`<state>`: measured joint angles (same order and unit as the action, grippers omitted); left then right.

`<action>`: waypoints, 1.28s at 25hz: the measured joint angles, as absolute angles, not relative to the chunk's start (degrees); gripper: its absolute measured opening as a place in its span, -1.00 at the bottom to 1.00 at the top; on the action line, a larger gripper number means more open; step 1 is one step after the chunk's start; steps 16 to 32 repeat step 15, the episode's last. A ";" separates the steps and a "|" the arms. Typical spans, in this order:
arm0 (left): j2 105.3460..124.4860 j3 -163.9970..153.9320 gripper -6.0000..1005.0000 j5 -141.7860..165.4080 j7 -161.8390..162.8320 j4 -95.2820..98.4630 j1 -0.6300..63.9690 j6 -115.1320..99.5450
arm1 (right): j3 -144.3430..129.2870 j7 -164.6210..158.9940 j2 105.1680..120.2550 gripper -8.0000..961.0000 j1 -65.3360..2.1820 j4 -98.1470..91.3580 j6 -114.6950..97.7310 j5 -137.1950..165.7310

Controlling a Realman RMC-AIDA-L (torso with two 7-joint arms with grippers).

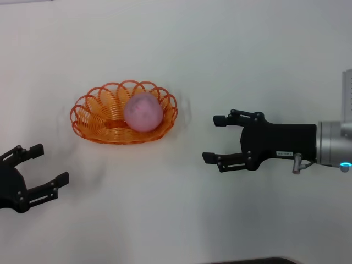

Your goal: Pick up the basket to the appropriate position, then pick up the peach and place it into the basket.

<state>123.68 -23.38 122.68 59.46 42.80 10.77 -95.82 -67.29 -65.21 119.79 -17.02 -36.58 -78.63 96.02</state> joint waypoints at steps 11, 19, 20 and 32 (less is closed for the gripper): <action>123.74 -23.31 0.74 122.90 59.41 42.05 10.83 -95.64 | -66.72 -65.21 119.79 0.97 -16.78 -36.86 -78.72 96.14; 123.74 -23.16 0.74 122.88 59.41 42.03 10.94 -95.62 | -66.61 -65.21 119.79 0.97 -16.78 -36.87 -78.71 95.98; 123.74 -23.16 0.74 122.88 59.41 42.03 10.94 -95.62 | -66.61 -65.21 119.79 0.97 -16.78 -36.87 -78.71 95.98; 123.74 -23.16 0.74 122.88 59.41 42.03 10.94 -95.62 | -66.61 -65.21 119.79 0.97 -16.78 -36.87 -78.71 95.98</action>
